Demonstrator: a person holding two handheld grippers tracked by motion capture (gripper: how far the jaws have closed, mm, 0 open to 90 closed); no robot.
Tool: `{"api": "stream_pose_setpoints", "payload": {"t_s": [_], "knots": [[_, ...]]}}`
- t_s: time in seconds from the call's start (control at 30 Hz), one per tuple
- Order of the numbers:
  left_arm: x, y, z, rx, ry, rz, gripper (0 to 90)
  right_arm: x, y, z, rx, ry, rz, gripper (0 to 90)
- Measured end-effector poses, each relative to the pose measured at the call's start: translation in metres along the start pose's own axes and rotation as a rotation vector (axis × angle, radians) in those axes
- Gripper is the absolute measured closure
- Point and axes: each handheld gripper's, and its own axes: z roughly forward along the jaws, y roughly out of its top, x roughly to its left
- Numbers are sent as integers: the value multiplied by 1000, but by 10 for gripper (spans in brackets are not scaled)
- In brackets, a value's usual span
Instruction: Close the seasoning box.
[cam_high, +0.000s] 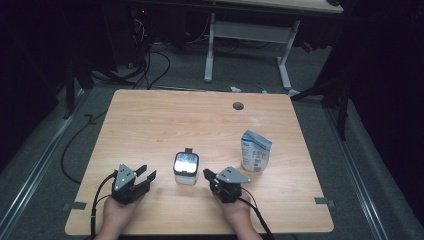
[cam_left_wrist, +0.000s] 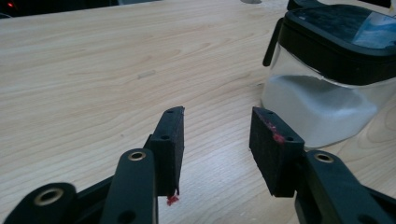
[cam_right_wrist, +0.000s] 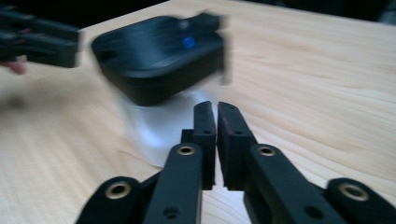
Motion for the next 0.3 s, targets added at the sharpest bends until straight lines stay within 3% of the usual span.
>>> {"api": "stream_pose_setpoints", "payload": {"t_s": [0.13, 0.2, 0.3], "knots": [[7, -2, -3, 12, 28, 11, 510, -18, -12, -25, -24, -105, 31, 693], [11, -4, -6, 5, 29, -7, 498, -25, -16, -33, -9, -139, 20, 636], [15, -4, -7, 7, 28, -20, 479, -39, -19, -41, -17, -162, 64, 542]]}}
